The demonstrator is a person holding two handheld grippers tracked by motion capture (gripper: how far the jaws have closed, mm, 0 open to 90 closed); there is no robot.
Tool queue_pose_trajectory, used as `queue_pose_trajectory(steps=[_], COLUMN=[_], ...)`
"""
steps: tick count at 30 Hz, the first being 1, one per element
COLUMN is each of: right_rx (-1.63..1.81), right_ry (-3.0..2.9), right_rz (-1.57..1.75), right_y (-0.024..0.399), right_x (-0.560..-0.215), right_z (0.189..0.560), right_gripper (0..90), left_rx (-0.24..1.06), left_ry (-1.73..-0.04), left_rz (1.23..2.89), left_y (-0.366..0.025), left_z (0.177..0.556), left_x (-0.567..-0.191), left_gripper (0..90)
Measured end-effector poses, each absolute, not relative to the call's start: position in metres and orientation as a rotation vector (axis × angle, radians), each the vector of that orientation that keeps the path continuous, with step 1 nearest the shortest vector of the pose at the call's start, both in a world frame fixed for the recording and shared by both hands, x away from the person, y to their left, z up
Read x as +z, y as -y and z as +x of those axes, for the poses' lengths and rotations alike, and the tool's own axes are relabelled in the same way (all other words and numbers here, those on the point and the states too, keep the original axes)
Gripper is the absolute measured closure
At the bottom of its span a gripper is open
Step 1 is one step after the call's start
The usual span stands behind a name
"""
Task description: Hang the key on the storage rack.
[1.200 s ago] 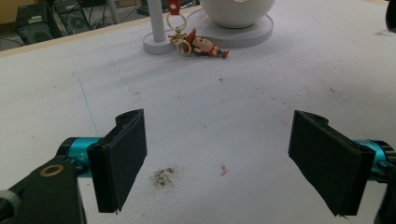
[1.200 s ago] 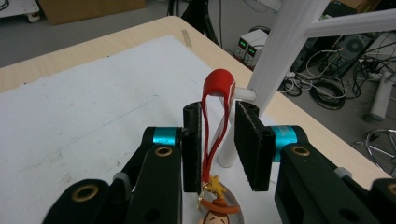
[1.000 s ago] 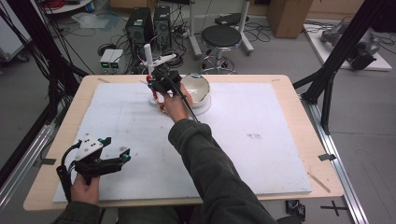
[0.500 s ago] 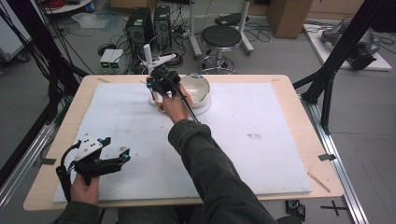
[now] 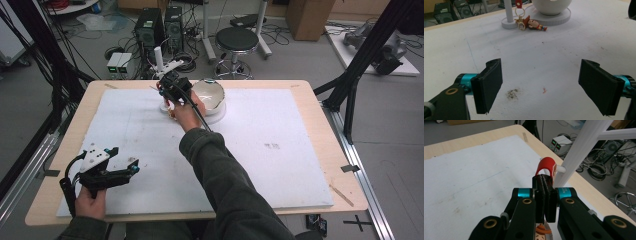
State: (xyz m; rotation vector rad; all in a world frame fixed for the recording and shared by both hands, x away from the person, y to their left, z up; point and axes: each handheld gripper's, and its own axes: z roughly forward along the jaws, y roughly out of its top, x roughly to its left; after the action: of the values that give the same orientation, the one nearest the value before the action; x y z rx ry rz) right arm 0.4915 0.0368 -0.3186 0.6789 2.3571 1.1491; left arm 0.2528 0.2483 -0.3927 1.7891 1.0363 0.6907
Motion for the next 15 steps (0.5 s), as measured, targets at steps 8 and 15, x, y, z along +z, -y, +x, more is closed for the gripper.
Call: queue_pose_trajectory(steps=[8,15], right_rx=[1.148,1.146], right_ry=[-2.335,-2.331], right_rz=[0.683,0.702], right_y=[-0.0396,-0.0433], right_x=[-0.3215,-0.3248], right_z=[0.4936,0.4963], right_gripper=[88.7,84.6], left_rx=[0.691,0.692], left_ry=[-1.038,-1.035], left_rz=[1.786,1.790], left_y=[-0.2479,-0.2482], left_z=[0.2530,0.2534], left_x=[-0.3930,-0.3929], left_gripper=[19.8,19.8])
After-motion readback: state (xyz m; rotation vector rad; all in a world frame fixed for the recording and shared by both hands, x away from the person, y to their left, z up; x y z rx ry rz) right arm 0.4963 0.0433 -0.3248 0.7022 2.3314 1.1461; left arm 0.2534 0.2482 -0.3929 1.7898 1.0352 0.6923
